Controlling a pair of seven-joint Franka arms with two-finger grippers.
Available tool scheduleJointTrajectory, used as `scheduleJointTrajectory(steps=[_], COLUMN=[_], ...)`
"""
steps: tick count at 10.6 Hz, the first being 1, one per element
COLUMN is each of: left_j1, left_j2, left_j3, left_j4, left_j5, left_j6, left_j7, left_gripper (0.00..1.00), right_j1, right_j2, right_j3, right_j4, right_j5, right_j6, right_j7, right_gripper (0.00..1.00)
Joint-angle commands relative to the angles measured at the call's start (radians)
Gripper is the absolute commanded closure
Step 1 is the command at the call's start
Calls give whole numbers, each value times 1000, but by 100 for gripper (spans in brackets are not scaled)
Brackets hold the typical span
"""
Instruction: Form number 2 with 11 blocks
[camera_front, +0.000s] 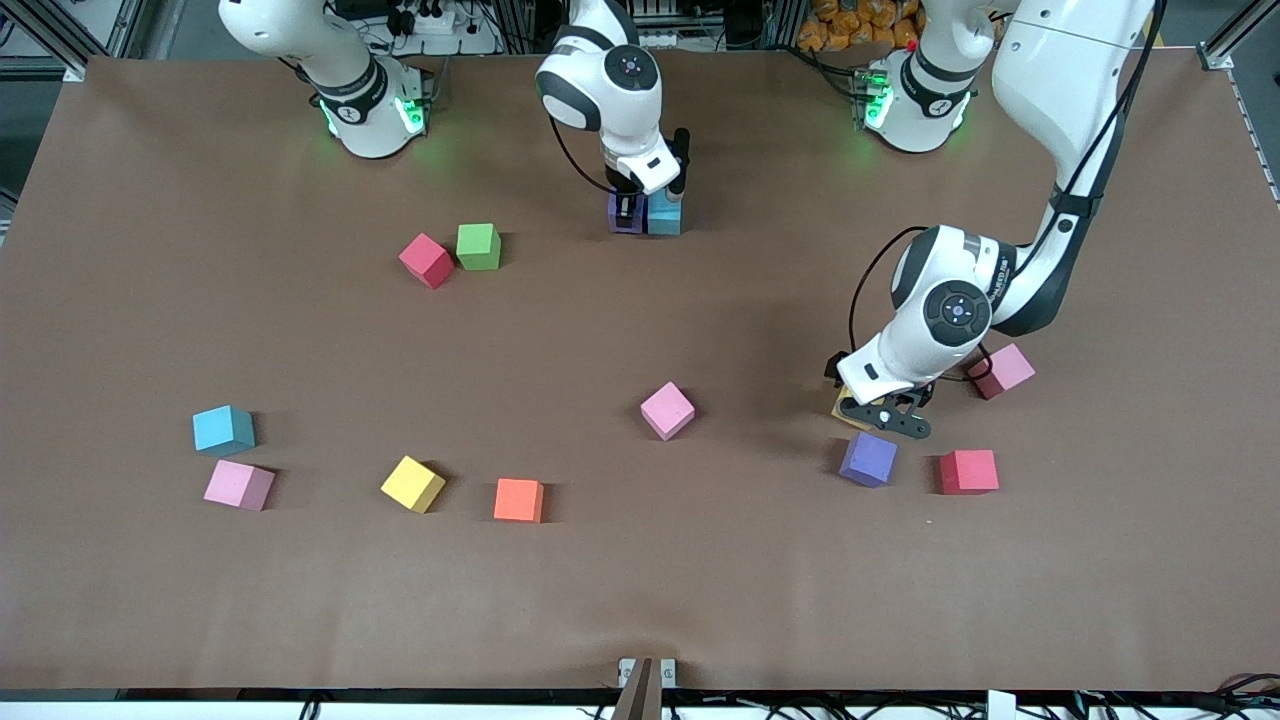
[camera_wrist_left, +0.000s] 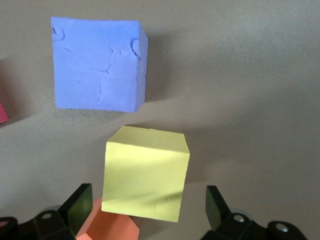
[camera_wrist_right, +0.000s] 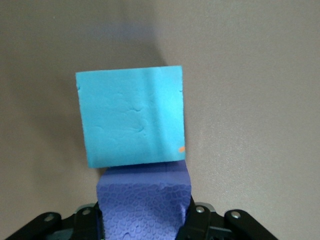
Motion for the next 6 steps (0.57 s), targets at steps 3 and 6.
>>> scheduleJointTrajectory(steps=[3,6], left_j1=[-13,-17], left_j2=[37,46], left_j3=[18,19], left_j4=[15,15], left_j5=[-15,-12], left_j6=[48,48], left_j7=[26,28], left_gripper=[0,0], right_j1=[13,15], right_j2=[34,46], right_j3=[-6,-6], right_j4=[34,46], right_j5=[7,7], right_j6=[-1,-3], right_j7=[15,17], right_gripper=[62,60])
